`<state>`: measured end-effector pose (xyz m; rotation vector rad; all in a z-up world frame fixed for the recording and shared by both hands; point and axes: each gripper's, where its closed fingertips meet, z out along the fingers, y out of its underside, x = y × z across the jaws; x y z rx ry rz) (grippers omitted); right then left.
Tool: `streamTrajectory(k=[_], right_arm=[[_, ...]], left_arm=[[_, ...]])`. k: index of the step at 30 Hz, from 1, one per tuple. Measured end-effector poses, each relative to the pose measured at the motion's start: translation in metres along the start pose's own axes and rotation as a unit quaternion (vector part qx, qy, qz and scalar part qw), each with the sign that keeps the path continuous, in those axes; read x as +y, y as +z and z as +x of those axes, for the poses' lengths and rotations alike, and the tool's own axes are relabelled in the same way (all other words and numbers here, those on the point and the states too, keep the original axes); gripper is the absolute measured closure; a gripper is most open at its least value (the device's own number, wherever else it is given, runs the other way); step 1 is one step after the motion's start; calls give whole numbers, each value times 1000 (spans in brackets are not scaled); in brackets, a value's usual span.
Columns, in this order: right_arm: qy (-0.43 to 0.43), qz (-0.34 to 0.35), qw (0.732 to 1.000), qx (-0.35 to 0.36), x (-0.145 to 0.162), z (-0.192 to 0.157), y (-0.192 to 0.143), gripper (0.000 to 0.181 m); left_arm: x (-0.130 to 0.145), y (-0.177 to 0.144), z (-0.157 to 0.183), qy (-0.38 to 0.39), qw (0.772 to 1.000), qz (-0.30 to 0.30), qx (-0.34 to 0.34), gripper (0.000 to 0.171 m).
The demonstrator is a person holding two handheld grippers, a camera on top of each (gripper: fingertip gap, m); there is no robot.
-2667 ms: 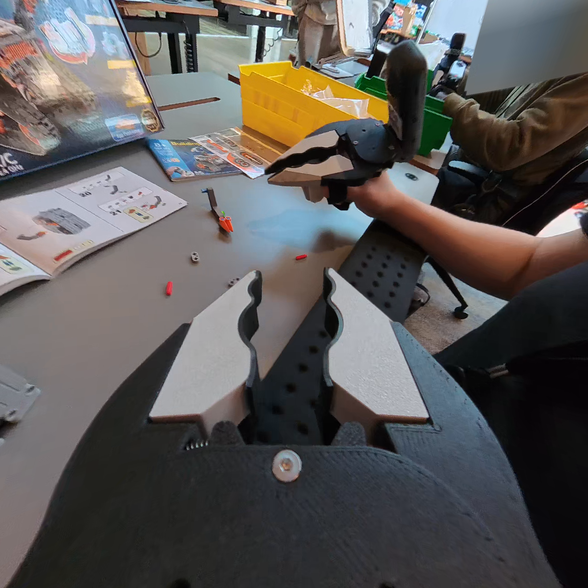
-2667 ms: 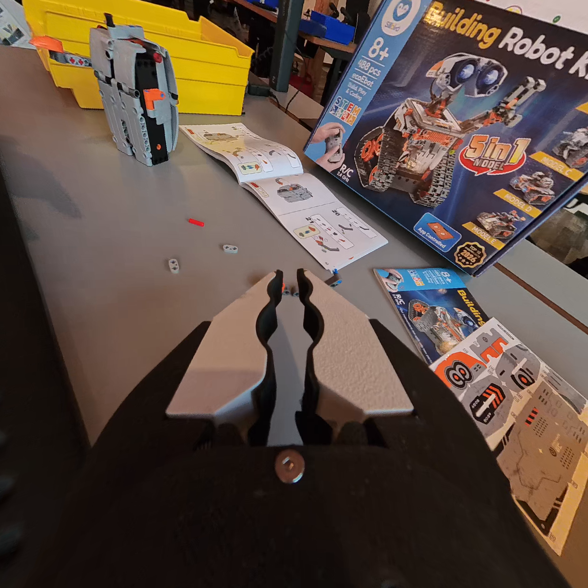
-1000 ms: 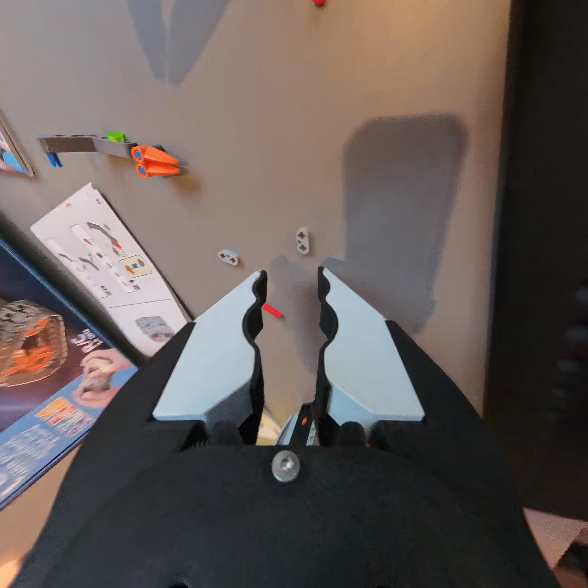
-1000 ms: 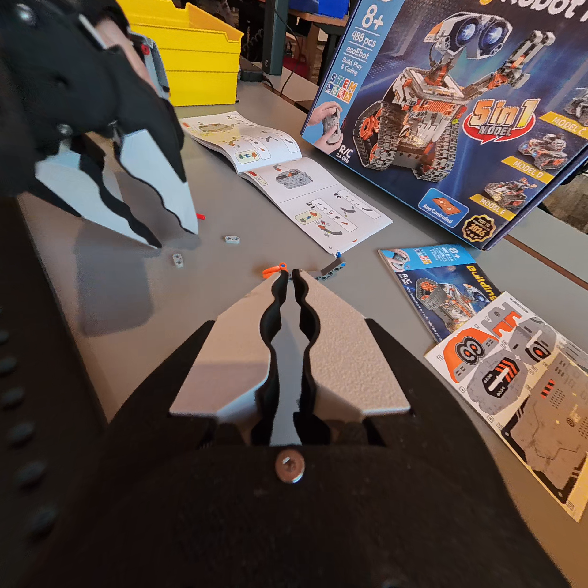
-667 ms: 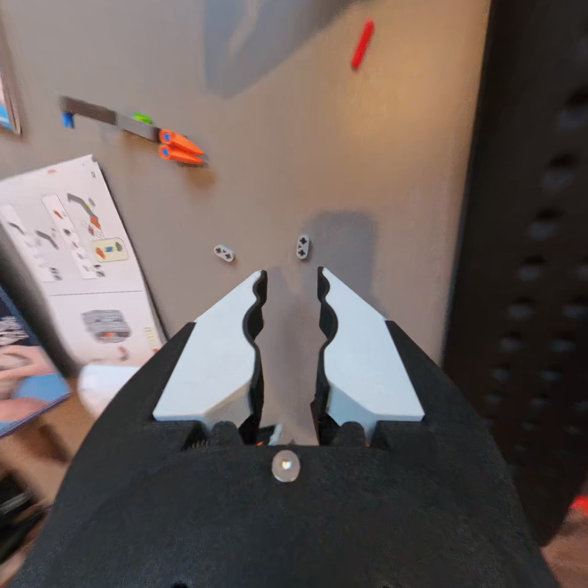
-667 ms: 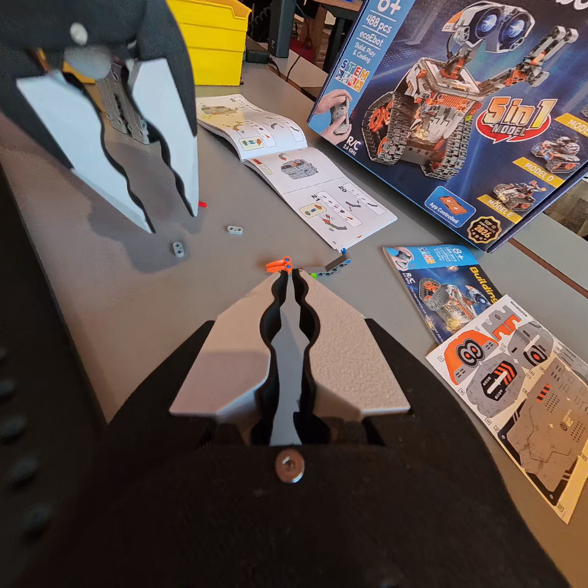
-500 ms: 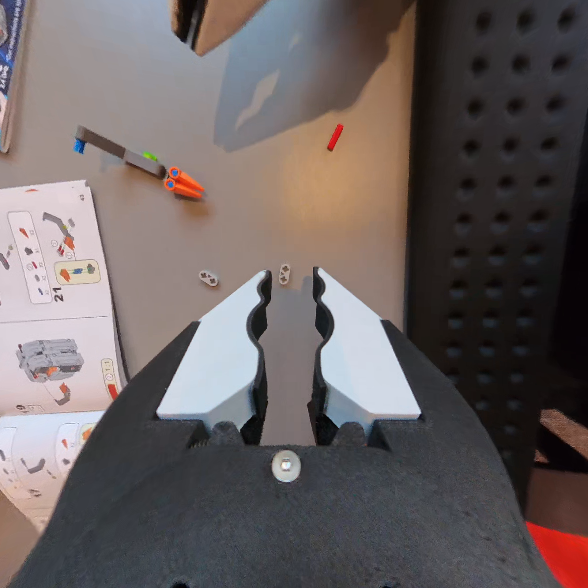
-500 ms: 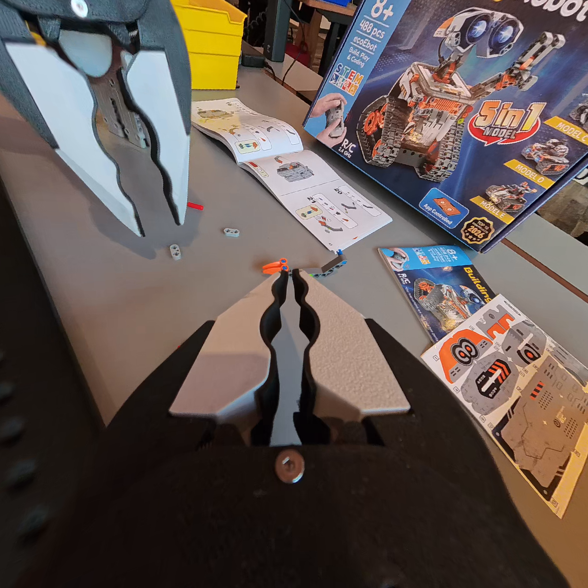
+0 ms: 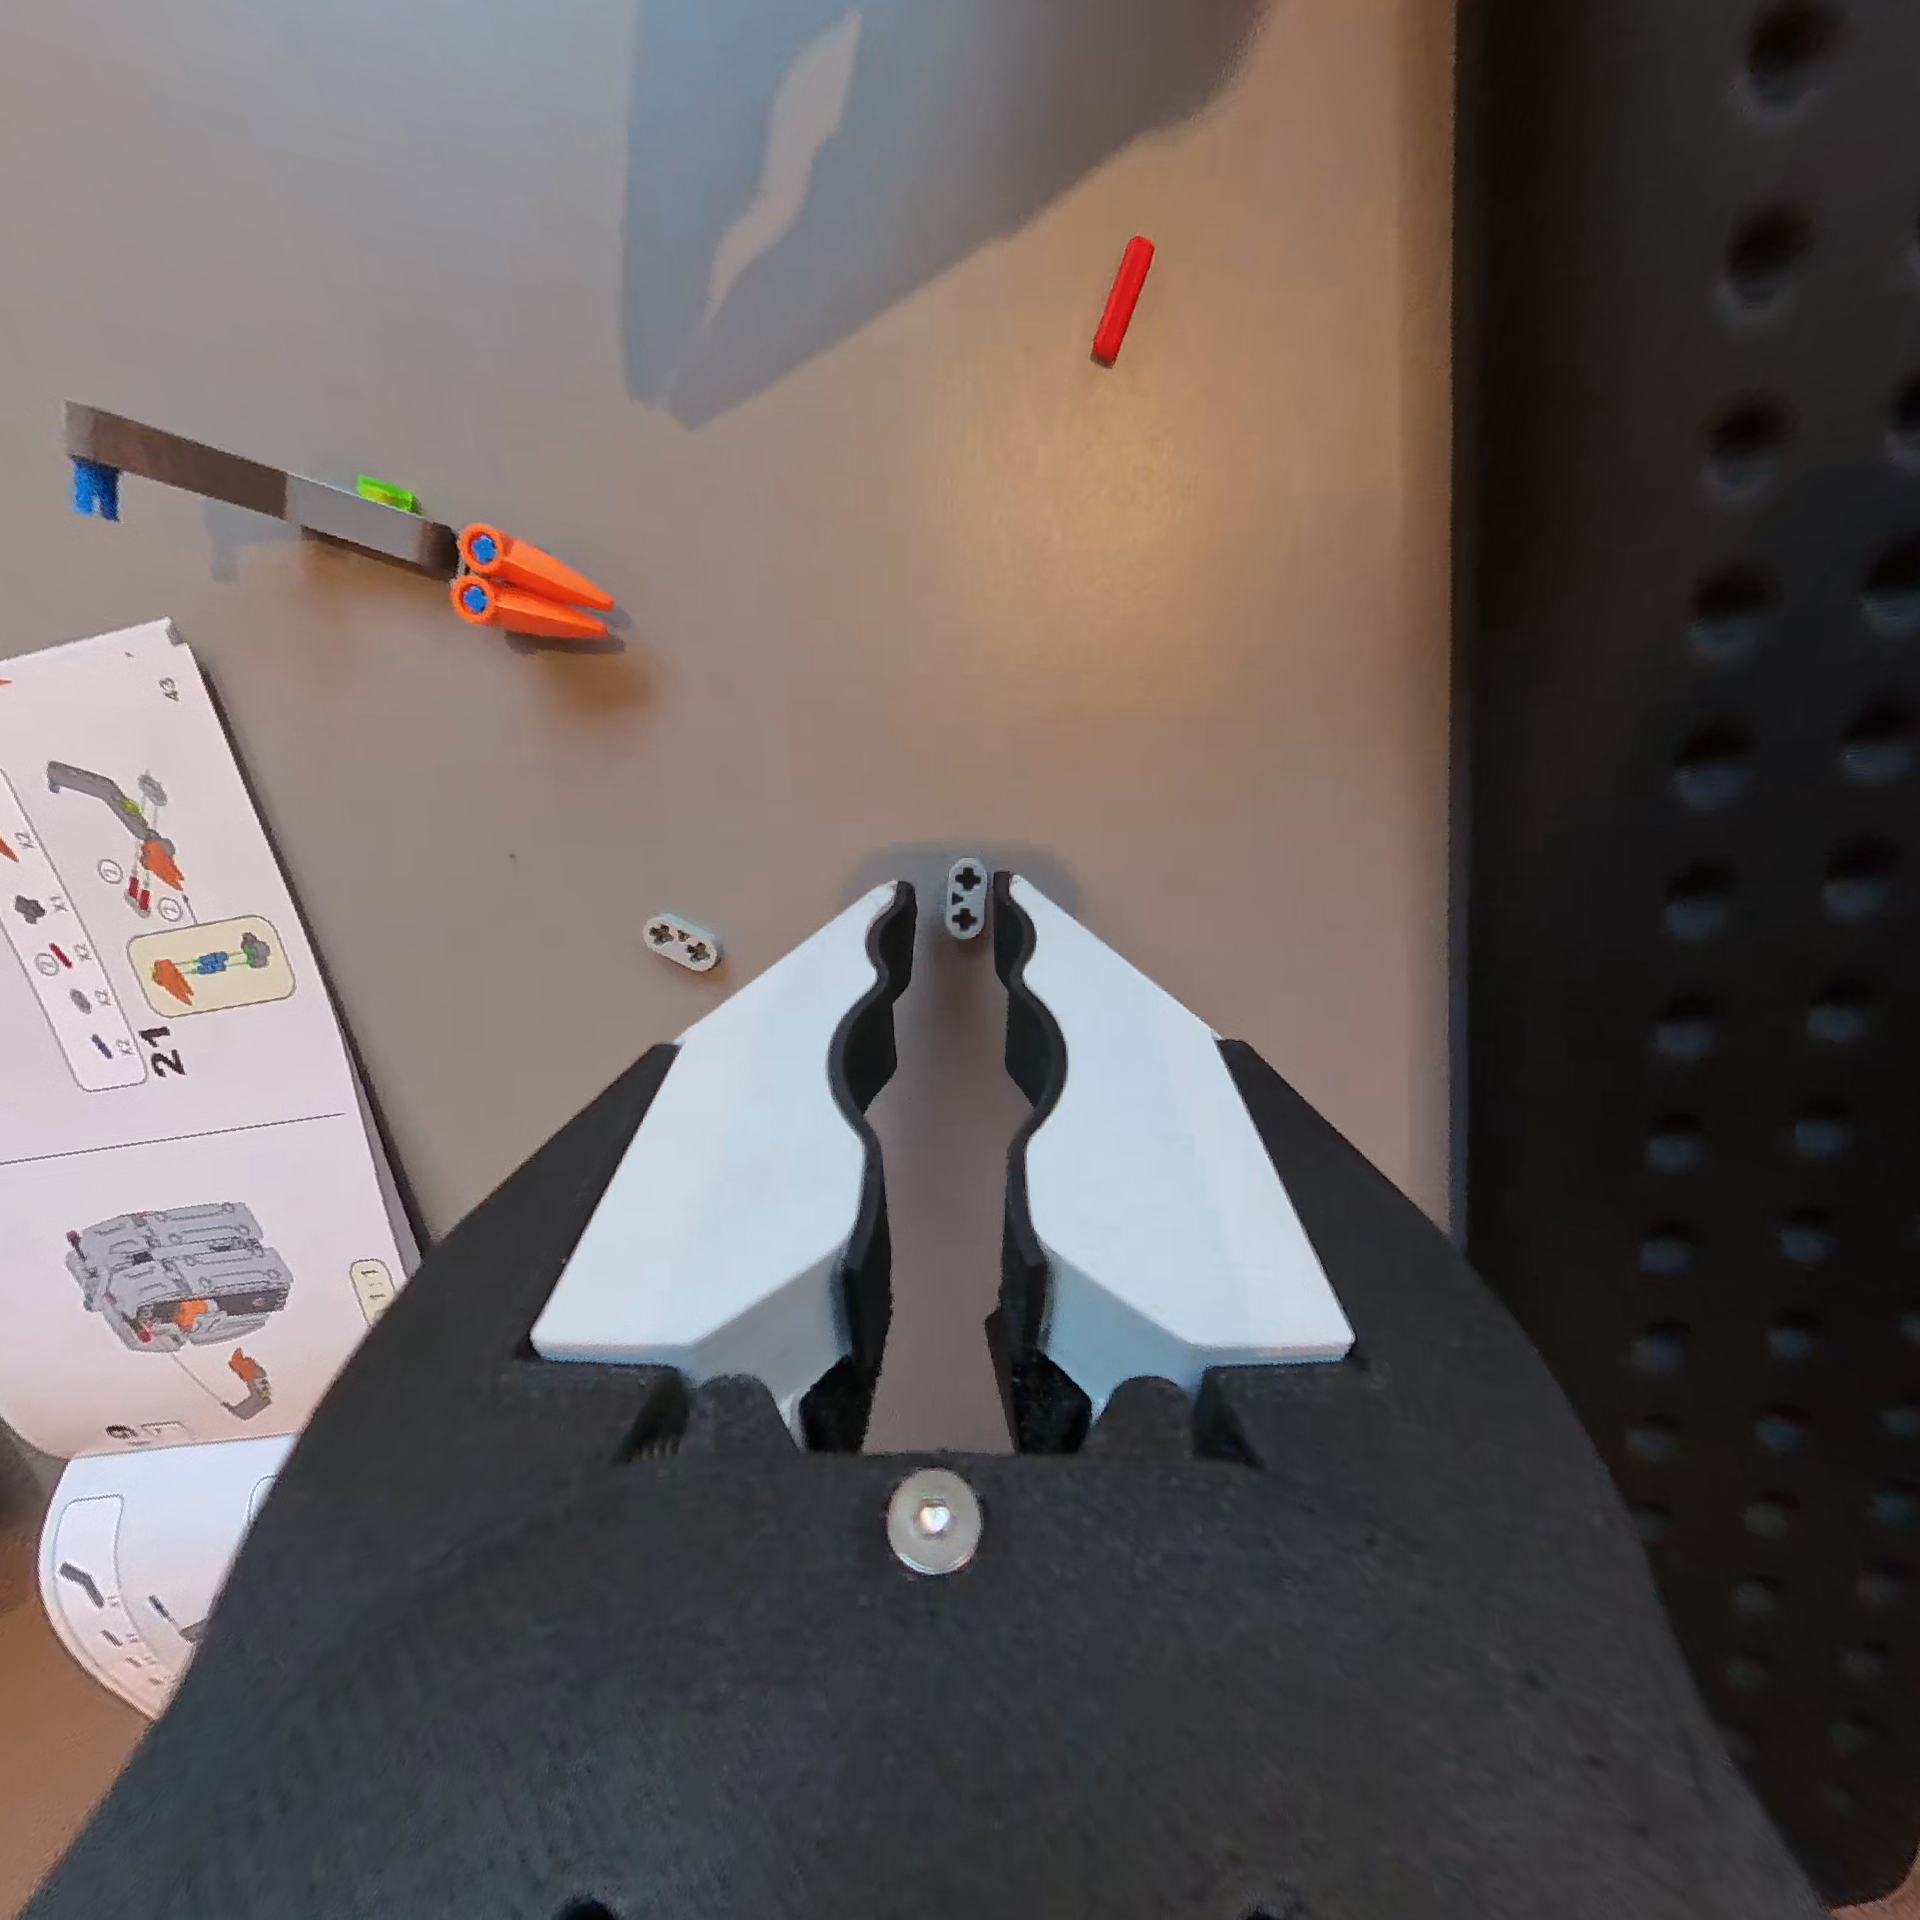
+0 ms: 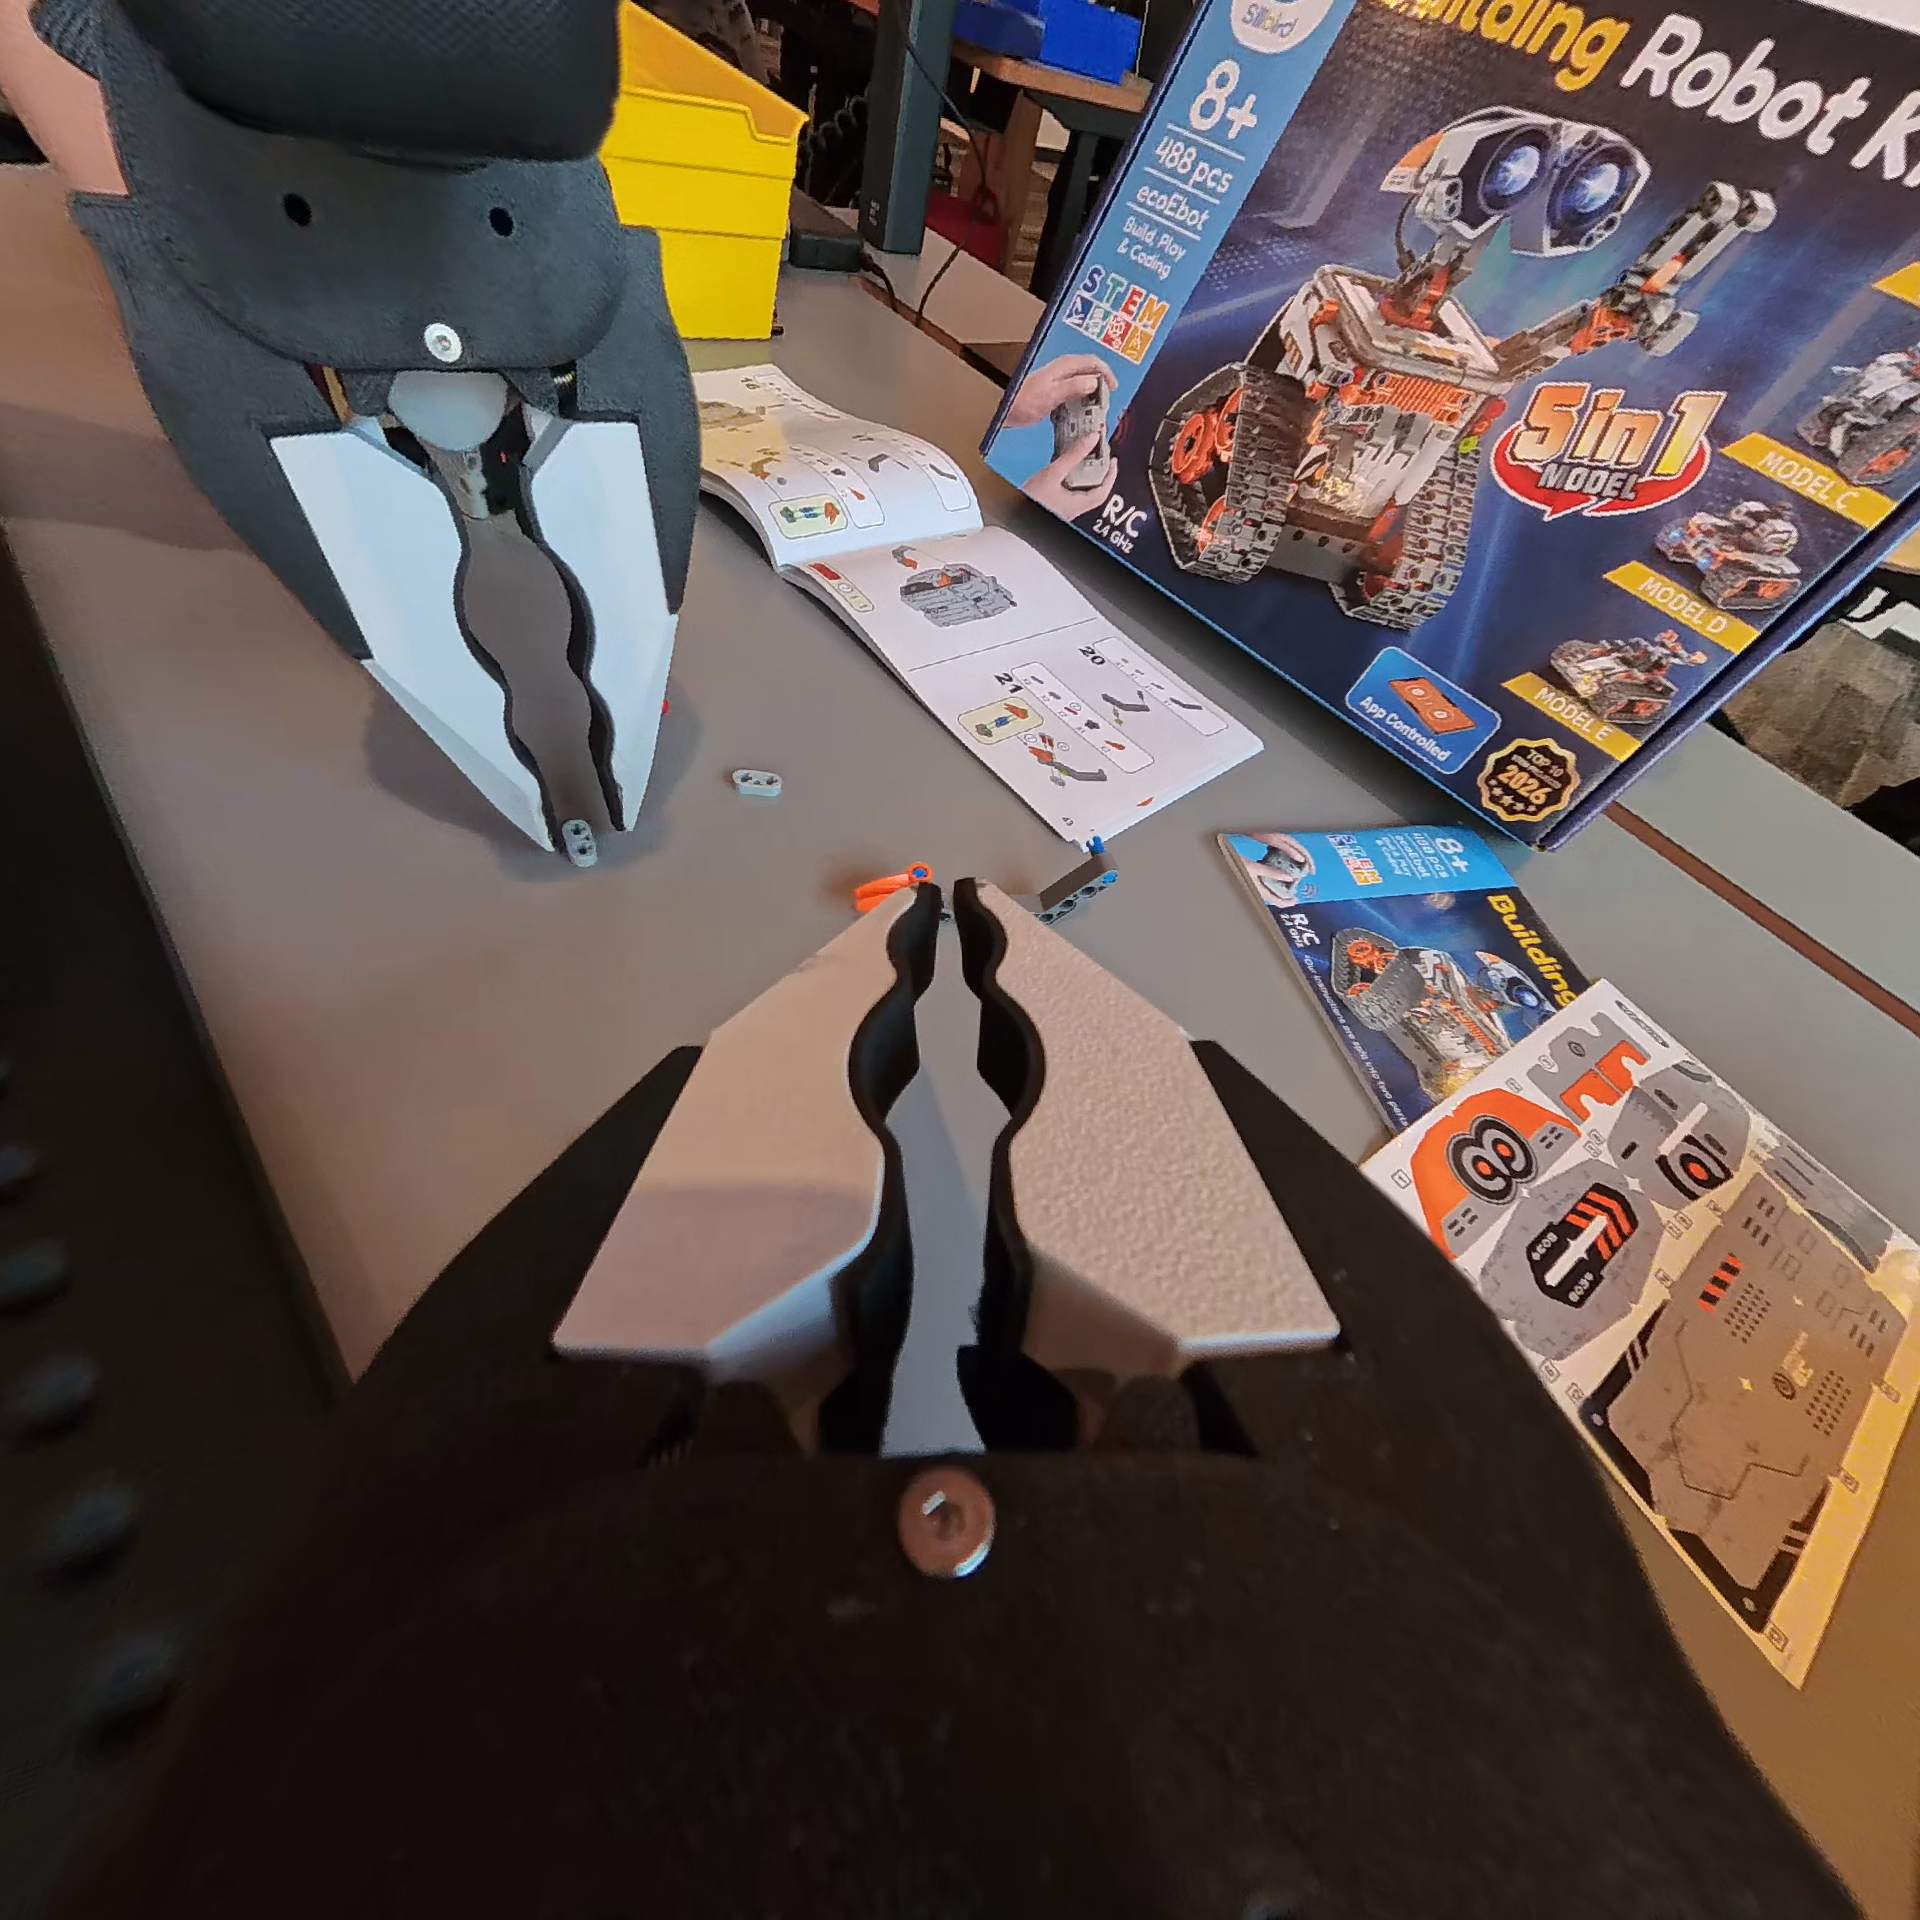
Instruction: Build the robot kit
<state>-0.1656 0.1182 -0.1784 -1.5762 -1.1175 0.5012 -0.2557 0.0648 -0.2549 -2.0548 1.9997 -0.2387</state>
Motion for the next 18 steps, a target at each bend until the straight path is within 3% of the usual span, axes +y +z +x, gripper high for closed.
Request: streamTrajectory(k=[18], right_arm=[[-14, -2, 1000, 5, -1, 0, -1, 178]], left_arm=[[1, 4, 2, 0, 1000, 2, 20, 159]])
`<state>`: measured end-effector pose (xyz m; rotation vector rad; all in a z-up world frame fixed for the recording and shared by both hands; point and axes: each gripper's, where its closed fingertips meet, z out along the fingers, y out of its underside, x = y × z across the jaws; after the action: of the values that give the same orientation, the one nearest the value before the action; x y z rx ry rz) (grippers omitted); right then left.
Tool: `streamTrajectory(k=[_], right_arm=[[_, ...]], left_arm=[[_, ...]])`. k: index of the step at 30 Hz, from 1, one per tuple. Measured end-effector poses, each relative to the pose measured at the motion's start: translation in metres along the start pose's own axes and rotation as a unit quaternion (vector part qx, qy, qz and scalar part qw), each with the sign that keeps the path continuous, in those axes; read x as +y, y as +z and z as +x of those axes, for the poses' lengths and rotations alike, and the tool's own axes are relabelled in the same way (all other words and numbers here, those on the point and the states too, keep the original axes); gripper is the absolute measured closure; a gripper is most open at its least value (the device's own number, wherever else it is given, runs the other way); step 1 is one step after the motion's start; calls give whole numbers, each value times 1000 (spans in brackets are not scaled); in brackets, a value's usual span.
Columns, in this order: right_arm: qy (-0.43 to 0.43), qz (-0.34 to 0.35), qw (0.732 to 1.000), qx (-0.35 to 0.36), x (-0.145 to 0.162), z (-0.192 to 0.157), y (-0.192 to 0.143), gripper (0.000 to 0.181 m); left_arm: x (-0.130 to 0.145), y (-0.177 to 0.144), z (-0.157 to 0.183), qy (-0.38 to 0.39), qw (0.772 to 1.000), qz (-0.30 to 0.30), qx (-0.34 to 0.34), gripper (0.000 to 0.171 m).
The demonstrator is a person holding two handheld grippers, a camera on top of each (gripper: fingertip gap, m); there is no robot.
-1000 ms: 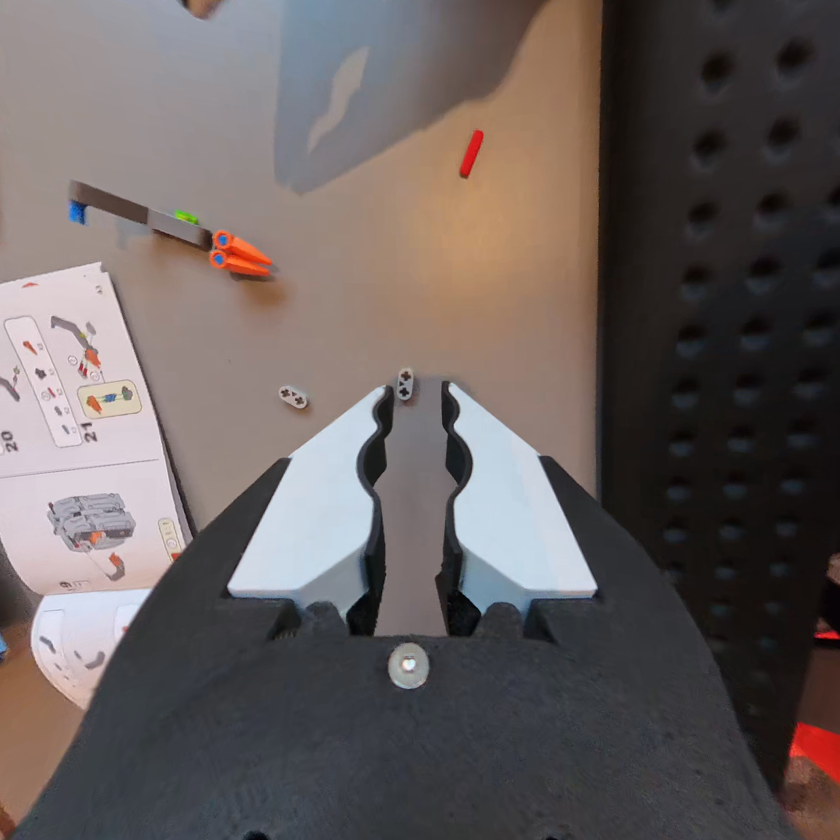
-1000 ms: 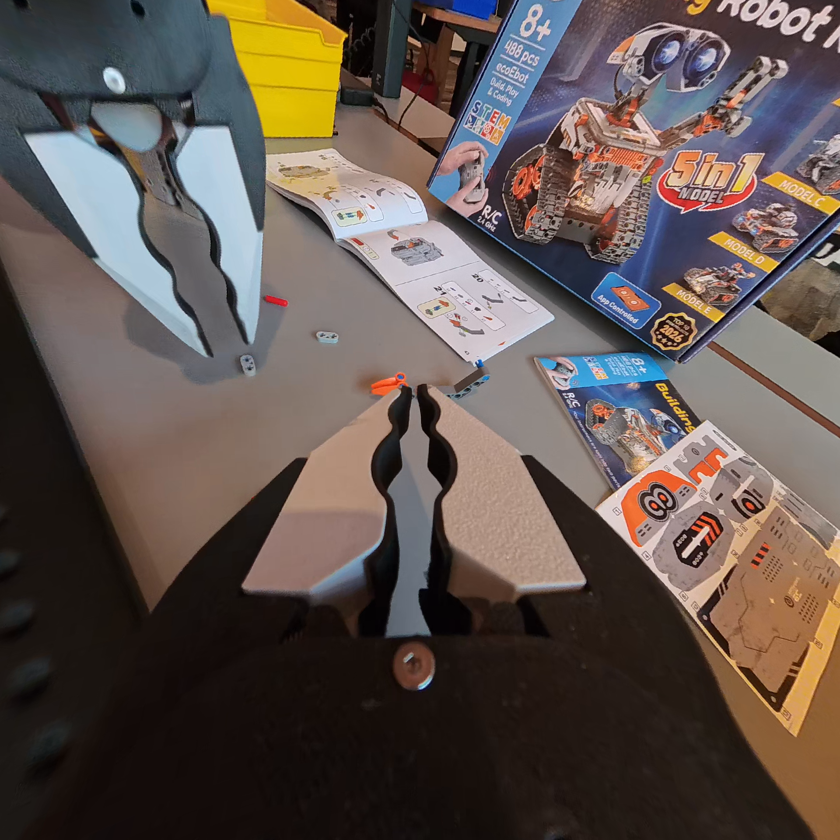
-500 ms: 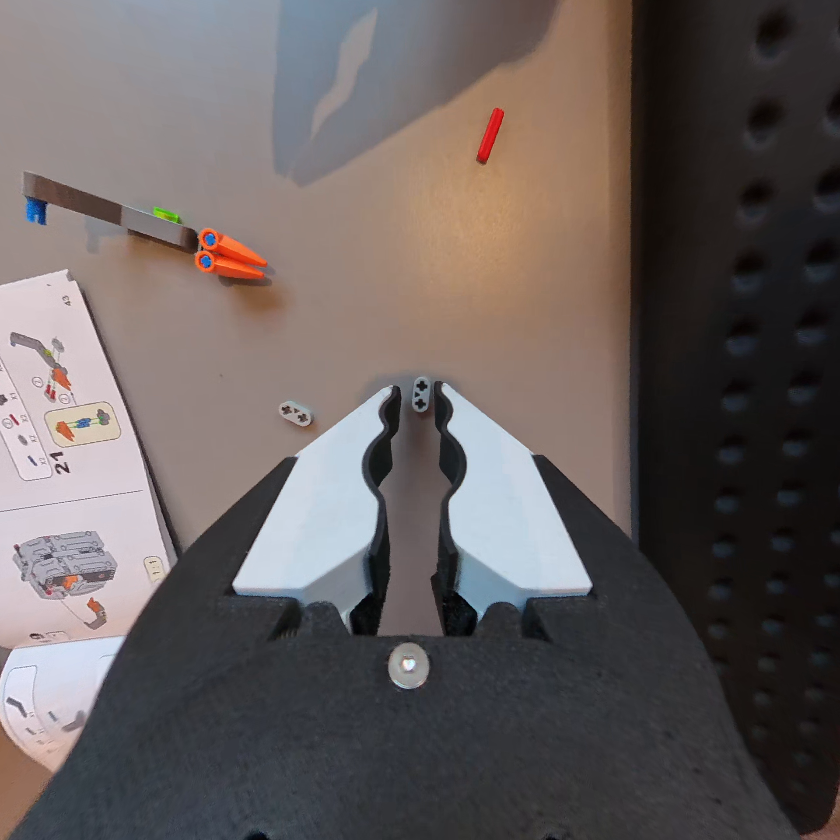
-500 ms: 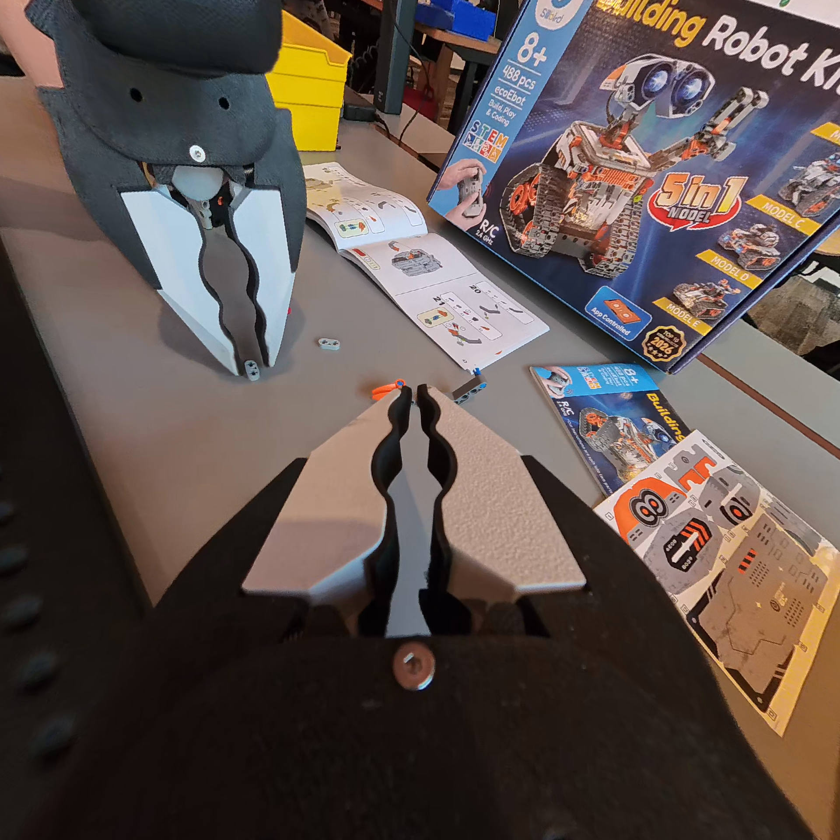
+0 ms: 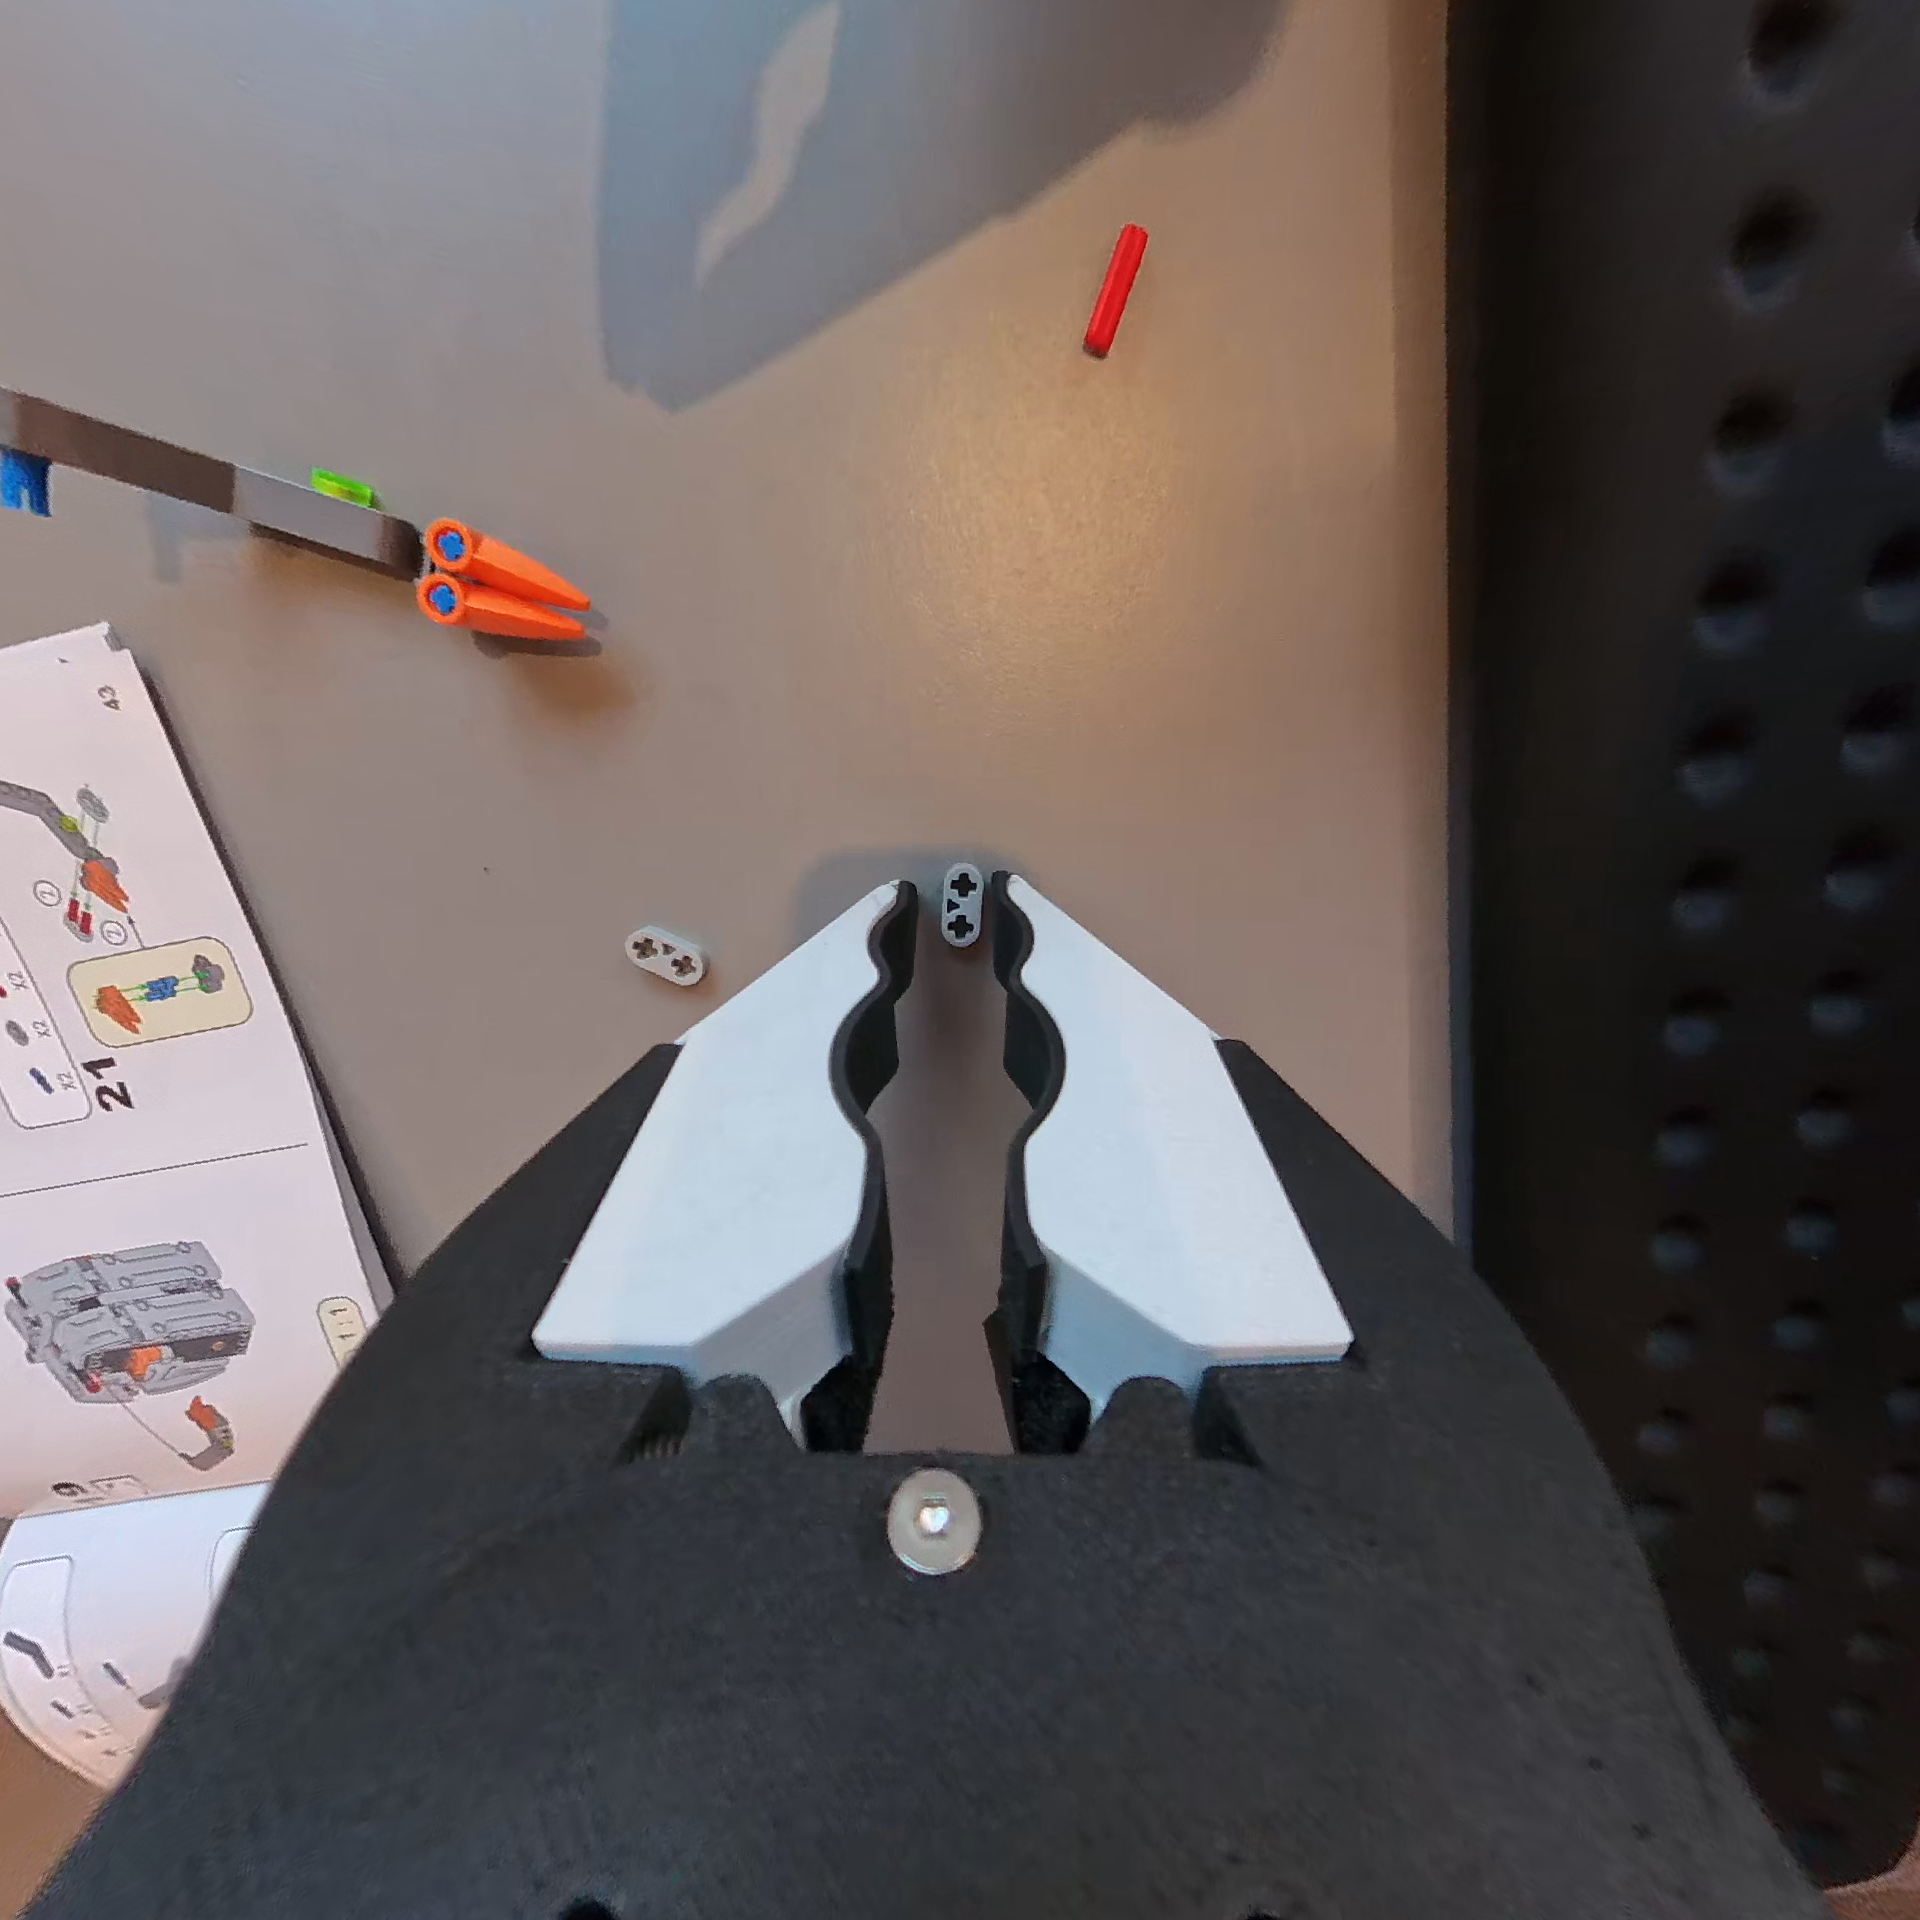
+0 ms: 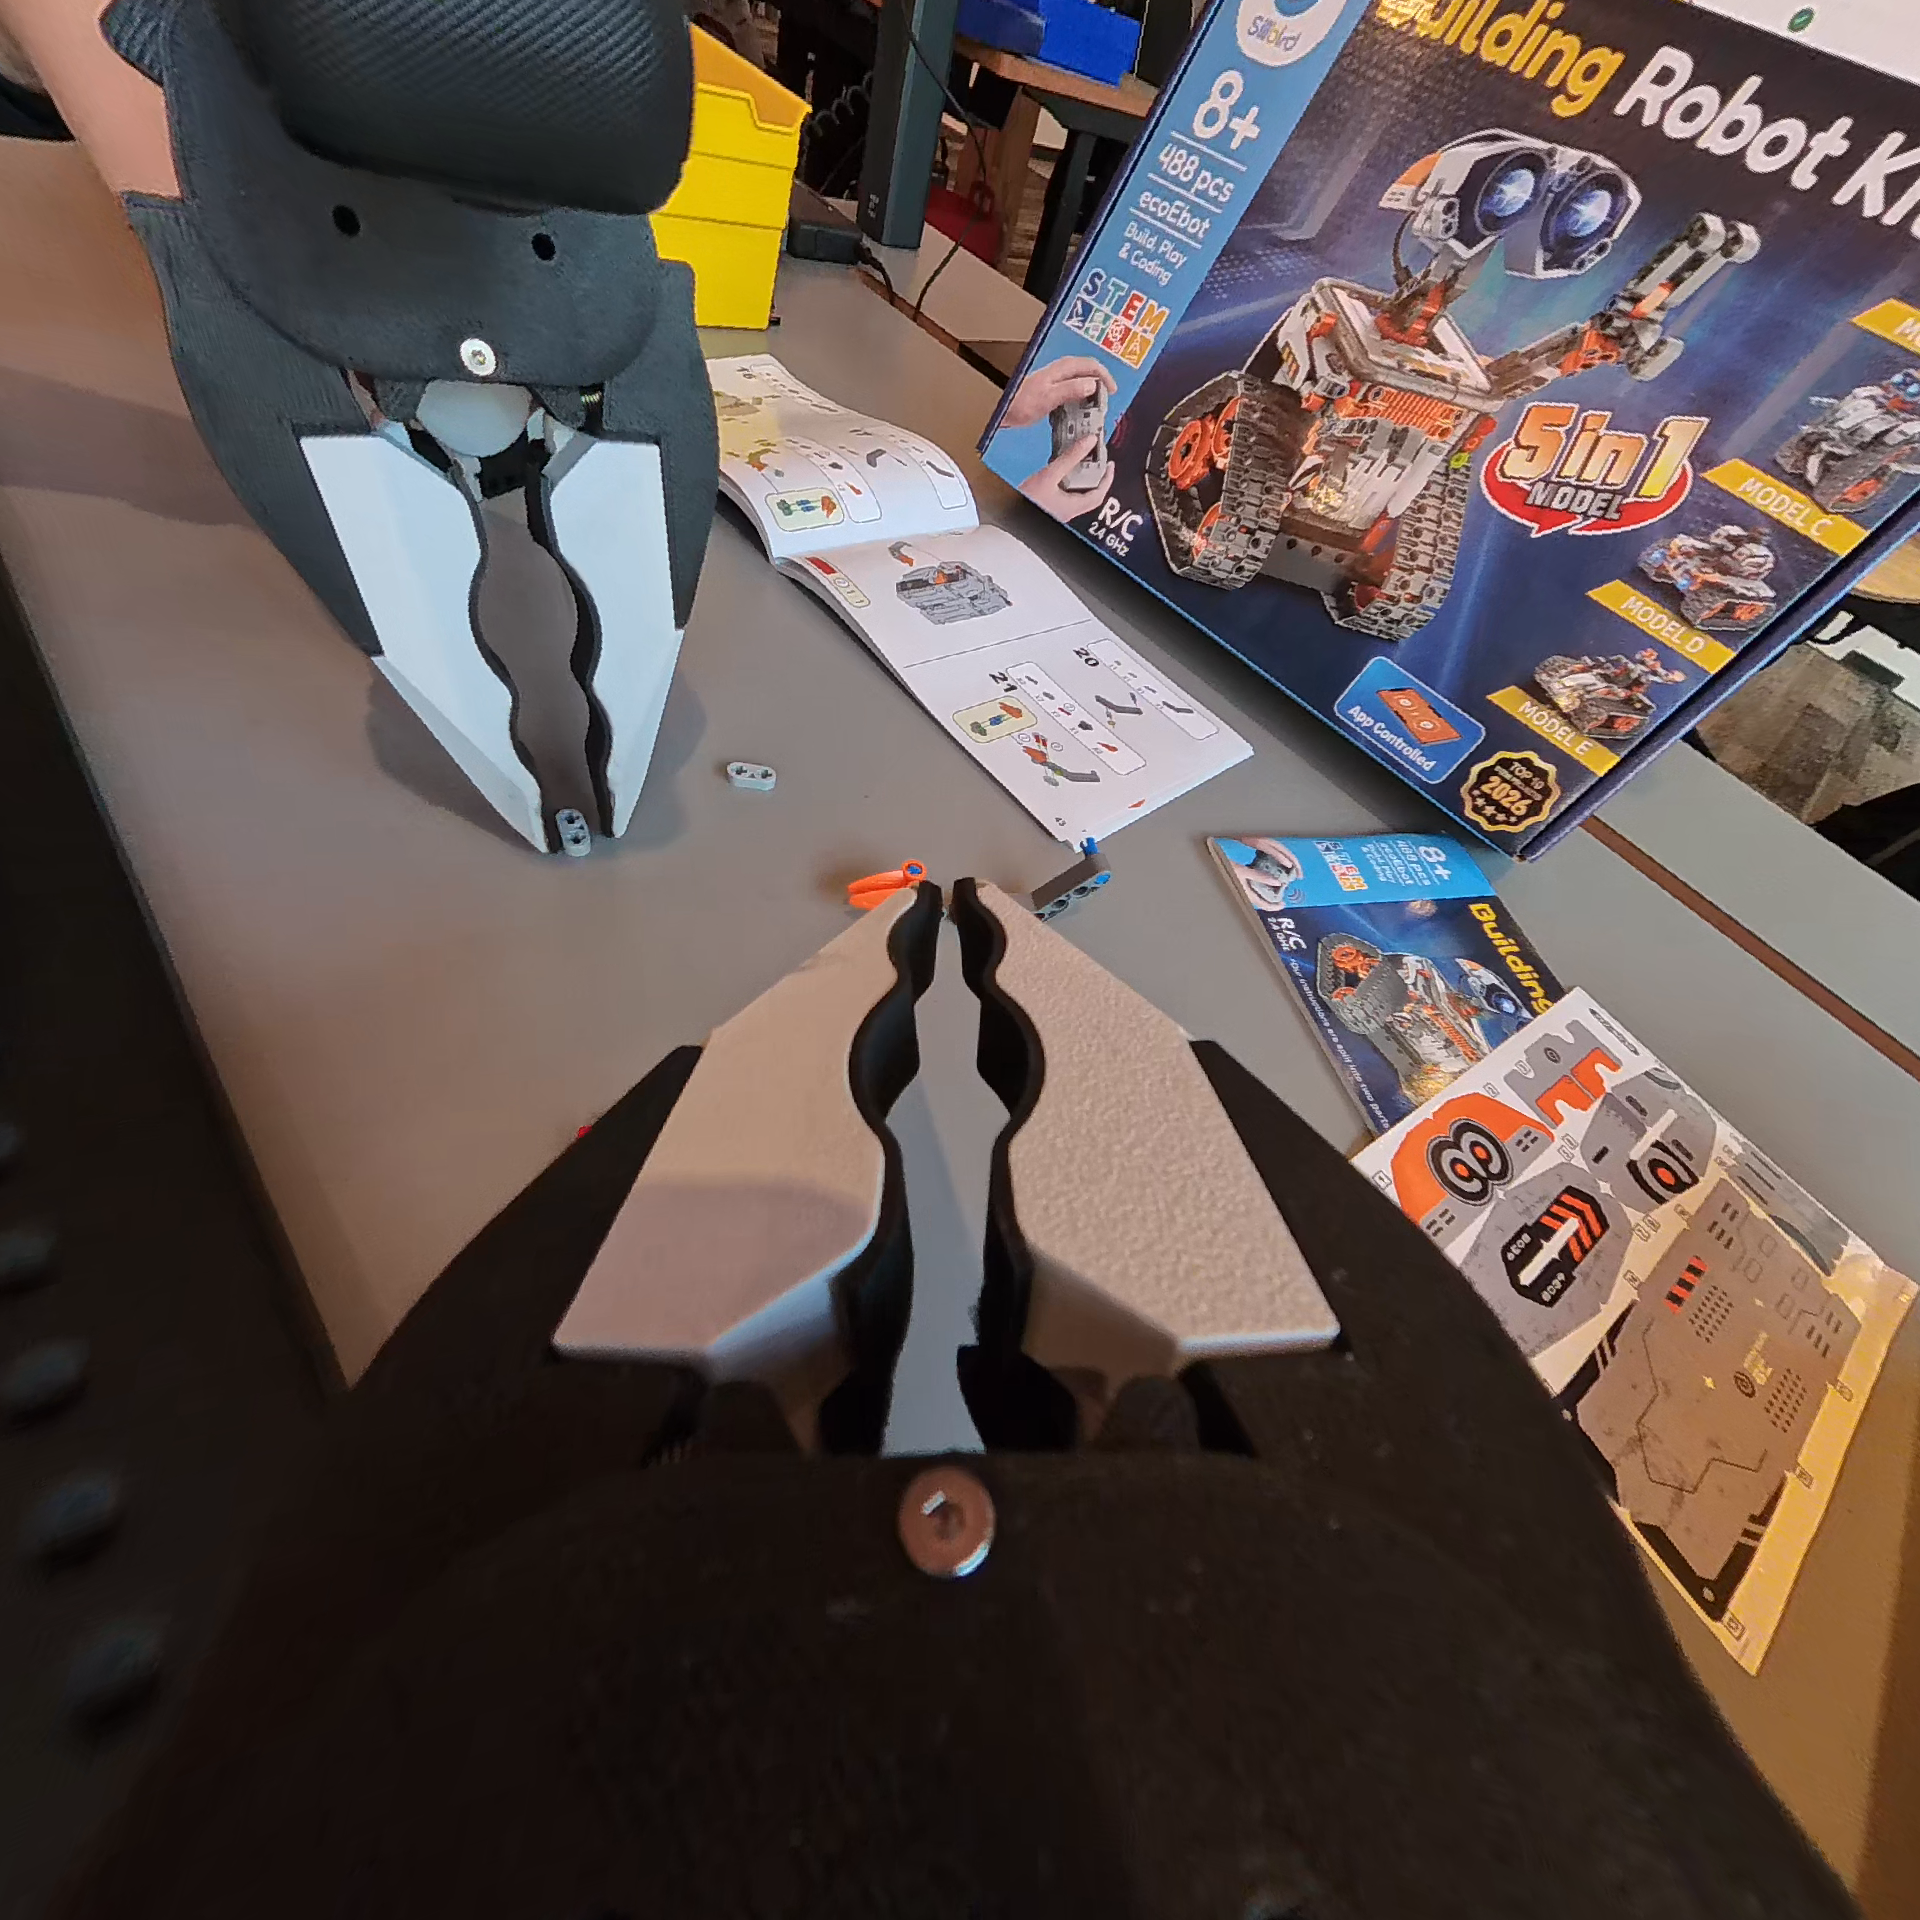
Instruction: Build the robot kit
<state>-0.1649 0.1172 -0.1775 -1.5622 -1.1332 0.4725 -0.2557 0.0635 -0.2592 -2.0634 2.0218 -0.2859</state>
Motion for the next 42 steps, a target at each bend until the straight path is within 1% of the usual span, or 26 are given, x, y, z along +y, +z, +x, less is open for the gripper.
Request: streamTrajectory(k=[12, 16, 18, 19, 21, 22, 24, 25, 27, 28, 29, 31, 33, 35, 36, 39, 42], right_arm=[[-13, -19, 1000, -6, 6, -3, 3, 178], [6, -34, 999, -29, 13, -6, 2, 177], [20, -45, 997, -58, 18, -11, 1, 173], [31, -55, 995, -82, 22, -17, 0, 165], [56, -71, 990, -110, 29, -26, -2, 163], [64, -78, 987, -123, 32, -32, -4, 164], [74, -93, 980, -158, 39, -49, -9, 165], [66, -96, 978, -171, 41, -57, -11, 165], [20, -102, 984, -144, 43, -56, -11, 164], [2, -108, 983, -146, 42, -60, -11, 164], [-4, -120, 980, -160, 43, -66, -11, 164], [-7, -153, 970, -189, 49, -77, -11, 164], [-9, -195, 963, -185, 60, -76, -11, 164], [-2, -209, 962, -174, 64, -74, -11, 164], [6, -209, 962, -173, 63, -75, -12, 165], [27, -223, 959, -172, 66, -77, -14, 165], [35, -227, 956, -182, 66, -81, -15, 165]], left_arm=[[-1, 0, 2, 0, 1000, 13, -8, 166], [-1, -1, -2, -26, 998, 27, -42, 166], [-3, -8, -6, -58, 994, 53, -70, 166], [-6, -13, -8, -78, 991, 75, -83, 166], [-13, -25, -9, -125, 978, 140, -95, 166], [-18, -32, -10, -152, 967, 180, -94, 166], [-27, -45, -7, -206, 942, 257, -68, 166], [-31, -51, -5, -231, 927, 291, -51, 166], [-42, -62, -1, -266, 896, 355, -11, 166], [-46, -66, 1, -275, 883, 381, 7, 166], [-48, -68, 2, -282, 873, 397, 20, 166], [-48, -68, 3, -288, 866, 408, 39, 166], [-51, -68, 5, -290, 859, 418, 56, 166], [-55, -69, 7, -292, 849, 434, 71, 166], [-57, -68, 8, -291, 848, 438, 72, 166], [-54, -59, 9, -283, 860, 422, 50, 166], [-55, -62, 9, -291, 848, 438, 69, 166]])
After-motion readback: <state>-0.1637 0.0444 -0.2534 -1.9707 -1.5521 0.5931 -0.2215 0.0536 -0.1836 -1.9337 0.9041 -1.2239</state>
